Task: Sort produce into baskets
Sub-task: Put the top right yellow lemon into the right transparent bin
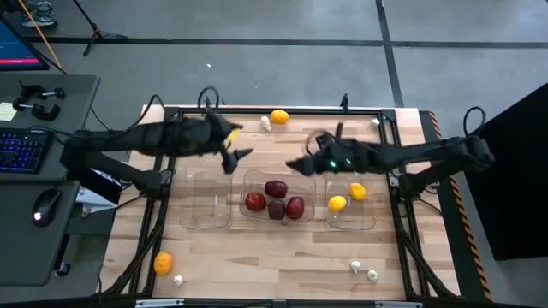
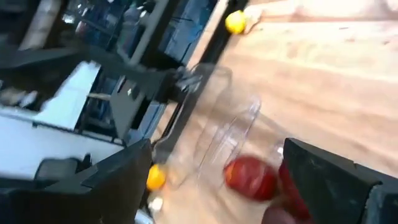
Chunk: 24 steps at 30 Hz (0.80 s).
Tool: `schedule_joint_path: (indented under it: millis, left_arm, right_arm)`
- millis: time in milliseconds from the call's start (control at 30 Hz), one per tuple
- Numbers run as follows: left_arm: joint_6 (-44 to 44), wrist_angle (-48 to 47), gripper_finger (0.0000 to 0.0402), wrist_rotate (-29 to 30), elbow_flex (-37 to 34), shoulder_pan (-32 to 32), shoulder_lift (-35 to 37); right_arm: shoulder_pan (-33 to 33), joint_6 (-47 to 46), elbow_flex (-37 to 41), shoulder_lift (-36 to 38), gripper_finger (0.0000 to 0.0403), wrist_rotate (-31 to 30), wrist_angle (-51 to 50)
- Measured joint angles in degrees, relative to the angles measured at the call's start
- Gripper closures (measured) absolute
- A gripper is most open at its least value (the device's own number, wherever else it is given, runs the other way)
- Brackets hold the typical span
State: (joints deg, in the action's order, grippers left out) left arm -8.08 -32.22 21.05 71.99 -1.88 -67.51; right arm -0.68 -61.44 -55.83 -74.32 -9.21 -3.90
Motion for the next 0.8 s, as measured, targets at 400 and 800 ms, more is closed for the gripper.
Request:
schedule_joint_path:
  millis: [400,800]
  left_arm:
    - [-1.45,1.29,0.0032,-7.01,-0.07,-18.27,-6.04]
    - [-12.73,0.03,0.0032,-8.10,-0.07,-20.99,-6.68]
  right_arm:
    - [-27.65,16.57,-0.13,-18.68,0.0049,20.60,16.06]
    - [-34.19,39.11,-26.37,-39.98,0.0049,24.17,-10.26]
